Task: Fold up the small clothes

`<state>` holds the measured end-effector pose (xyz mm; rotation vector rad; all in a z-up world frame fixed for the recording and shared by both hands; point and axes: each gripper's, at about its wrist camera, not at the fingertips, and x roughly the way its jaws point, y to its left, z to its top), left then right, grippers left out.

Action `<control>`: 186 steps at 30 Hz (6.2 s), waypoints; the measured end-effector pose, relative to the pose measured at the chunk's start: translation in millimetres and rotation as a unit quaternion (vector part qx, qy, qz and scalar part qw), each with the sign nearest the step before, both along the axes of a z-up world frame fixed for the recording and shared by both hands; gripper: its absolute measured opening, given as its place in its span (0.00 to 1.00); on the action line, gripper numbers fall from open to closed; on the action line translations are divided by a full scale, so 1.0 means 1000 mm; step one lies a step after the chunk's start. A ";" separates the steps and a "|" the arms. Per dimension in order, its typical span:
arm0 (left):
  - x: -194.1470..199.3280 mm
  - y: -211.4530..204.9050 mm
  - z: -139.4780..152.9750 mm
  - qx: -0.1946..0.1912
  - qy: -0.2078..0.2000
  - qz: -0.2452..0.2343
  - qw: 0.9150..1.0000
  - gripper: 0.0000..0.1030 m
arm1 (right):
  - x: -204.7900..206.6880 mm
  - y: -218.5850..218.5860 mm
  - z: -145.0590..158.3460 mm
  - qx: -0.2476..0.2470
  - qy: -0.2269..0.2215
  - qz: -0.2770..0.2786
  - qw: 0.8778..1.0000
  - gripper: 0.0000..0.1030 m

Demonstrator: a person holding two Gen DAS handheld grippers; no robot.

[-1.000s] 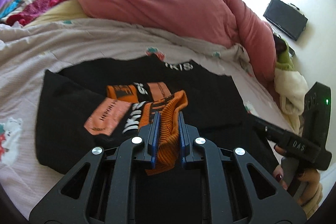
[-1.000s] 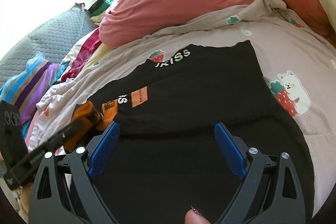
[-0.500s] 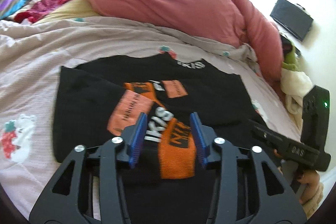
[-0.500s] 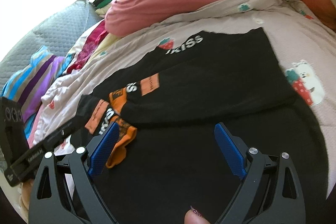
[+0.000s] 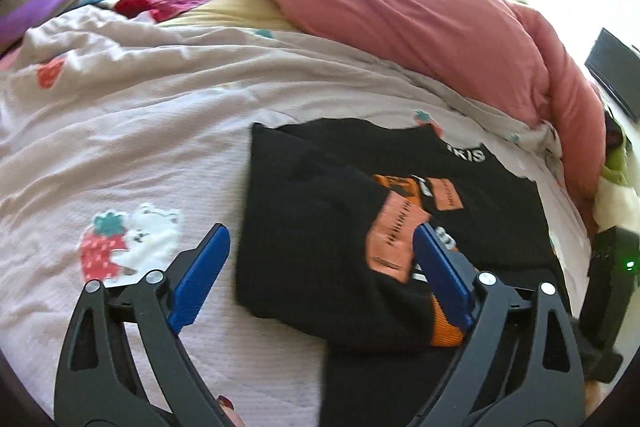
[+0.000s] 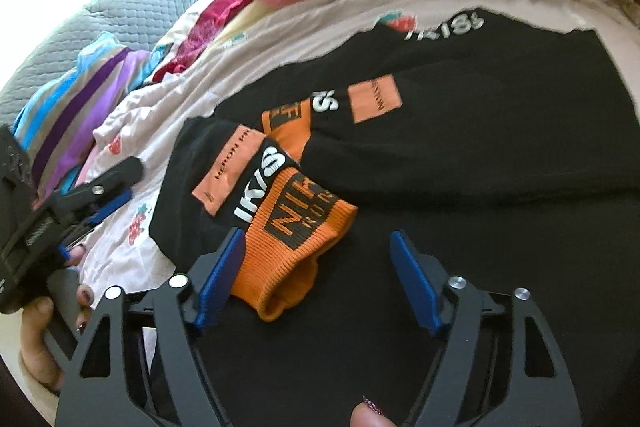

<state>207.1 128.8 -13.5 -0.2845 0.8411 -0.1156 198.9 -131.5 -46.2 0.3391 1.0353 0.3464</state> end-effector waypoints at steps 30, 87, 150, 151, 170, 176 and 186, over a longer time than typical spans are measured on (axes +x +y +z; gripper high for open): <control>-0.008 0.034 0.010 -0.028 -0.015 0.063 0.997 0.89 | 0.034 0.033 0.125 -0.069 -0.182 0.106 0.975 0.07; 0.080 -0.137 -0.057 0.078 0.056 -0.161 0.982 0.50 | 0.050 -0.102 0.033 -0.197 -0.106 0.014 0.975 0.21; -0.079 -0.058 0.022 0.094 -0.029 -0.060 0.993 0.91 | -0.105 -0.199 0.072 -0.168 -0.115 -0.052 0.978 0.76; -0.082 -0.057 0.020 0.093 -0.026 -0.058 0.994 0.91 | -0.109 -0.199 0.074 -0.171 -0.116 -0.050 0.977 0.76; -0.159 -0.053 0.008 0.107 0.025 -0.087 0.990 0.91 | -0.174 -0.209 0.062 -0.164 -0.088 -0.033 0.982 0.76; -0.174 -0.044 -0.001 0.090 0.053 -0.089 0.991 0.91 | -0.192 -0.217 0.050 -0.150 -0.067 -0.029 0.986 0.76; -0.192 -0.027 -0.012 0.037 0.084 -0.074 0.993 0.79 | -0.214 -0.220 0.031 -0.141 -0.044 -0.011 0.989 0.76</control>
